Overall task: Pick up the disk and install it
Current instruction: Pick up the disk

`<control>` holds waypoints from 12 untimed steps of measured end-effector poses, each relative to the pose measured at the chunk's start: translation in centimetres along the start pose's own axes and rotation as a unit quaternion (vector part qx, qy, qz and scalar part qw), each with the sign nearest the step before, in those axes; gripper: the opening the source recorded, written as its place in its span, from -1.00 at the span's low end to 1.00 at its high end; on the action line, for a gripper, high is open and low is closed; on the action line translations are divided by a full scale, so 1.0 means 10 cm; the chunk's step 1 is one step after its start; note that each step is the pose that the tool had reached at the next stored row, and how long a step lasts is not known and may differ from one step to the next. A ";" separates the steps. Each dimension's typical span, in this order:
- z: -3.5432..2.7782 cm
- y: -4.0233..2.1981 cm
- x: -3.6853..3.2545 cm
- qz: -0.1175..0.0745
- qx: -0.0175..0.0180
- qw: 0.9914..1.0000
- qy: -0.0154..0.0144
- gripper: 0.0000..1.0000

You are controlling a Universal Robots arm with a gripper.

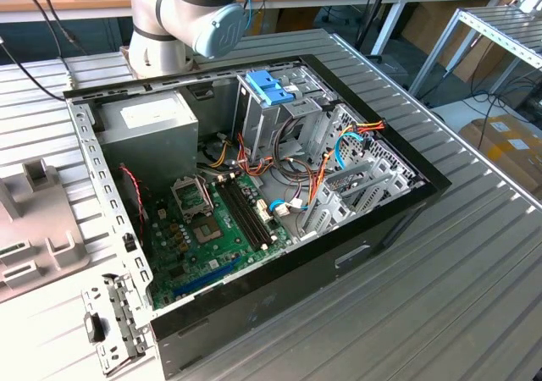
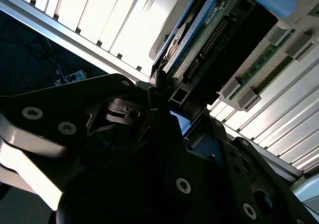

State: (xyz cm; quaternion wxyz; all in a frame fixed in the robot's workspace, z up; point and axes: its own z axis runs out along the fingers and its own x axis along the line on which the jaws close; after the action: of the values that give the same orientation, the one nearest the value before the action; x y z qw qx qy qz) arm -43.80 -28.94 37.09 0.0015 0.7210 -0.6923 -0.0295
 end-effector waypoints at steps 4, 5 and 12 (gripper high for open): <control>-0.011 0.000 -0.001 0.000 0.000 1.000 -0.004 -0.26; -0.012 0.001 -0.001 0.000 0.000 1.000 -0.004 -0.26; -0.031 0.002 -0.001 0.000 0.000 1.000 -0.009 -0.26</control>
State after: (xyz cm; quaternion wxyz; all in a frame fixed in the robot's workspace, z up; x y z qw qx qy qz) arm -43.80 -28.94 37.40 -0.0051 0.7209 -0.6921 -0.0358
